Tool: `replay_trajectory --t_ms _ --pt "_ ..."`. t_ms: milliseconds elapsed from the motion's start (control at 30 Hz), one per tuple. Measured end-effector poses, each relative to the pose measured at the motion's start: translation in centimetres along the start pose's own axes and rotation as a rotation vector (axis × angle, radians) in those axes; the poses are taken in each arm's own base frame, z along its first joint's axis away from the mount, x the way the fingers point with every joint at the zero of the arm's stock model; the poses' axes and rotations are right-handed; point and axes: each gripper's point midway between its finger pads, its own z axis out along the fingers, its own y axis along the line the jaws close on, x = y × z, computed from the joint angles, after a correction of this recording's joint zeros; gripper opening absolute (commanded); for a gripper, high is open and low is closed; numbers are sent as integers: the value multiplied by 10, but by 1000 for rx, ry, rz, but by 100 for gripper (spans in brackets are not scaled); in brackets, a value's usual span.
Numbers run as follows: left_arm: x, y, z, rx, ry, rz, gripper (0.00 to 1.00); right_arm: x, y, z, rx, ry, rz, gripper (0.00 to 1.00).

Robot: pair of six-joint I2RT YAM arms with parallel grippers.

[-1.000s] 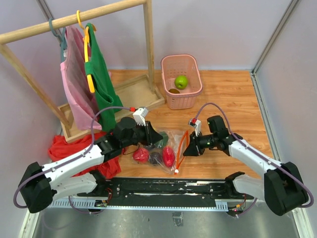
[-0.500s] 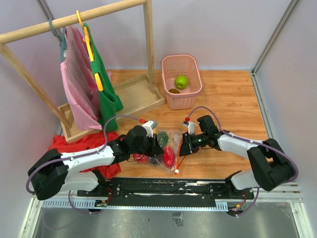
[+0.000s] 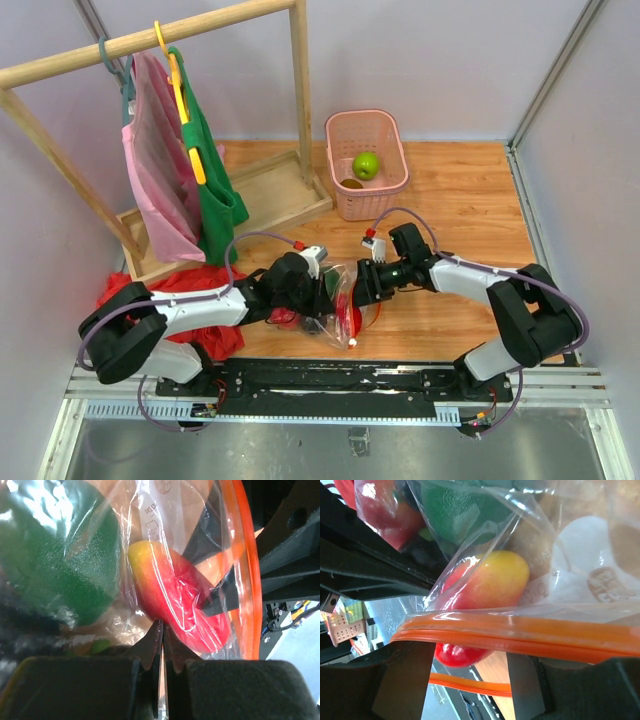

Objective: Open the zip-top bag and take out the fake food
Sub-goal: Pick up the fake fruit from the zipper food storage bag.

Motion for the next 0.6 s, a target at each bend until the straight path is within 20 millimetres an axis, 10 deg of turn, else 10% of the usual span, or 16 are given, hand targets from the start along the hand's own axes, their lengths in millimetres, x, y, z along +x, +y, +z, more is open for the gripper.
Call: replay_trajectory --t_ms 400,600 --pt "3 -7 18 42 37 -16 9 13 -10 7 124 71 -96 79" --pt "5 -7 23 47 38 -49 10 19 -11 5 185 85 -194 70"
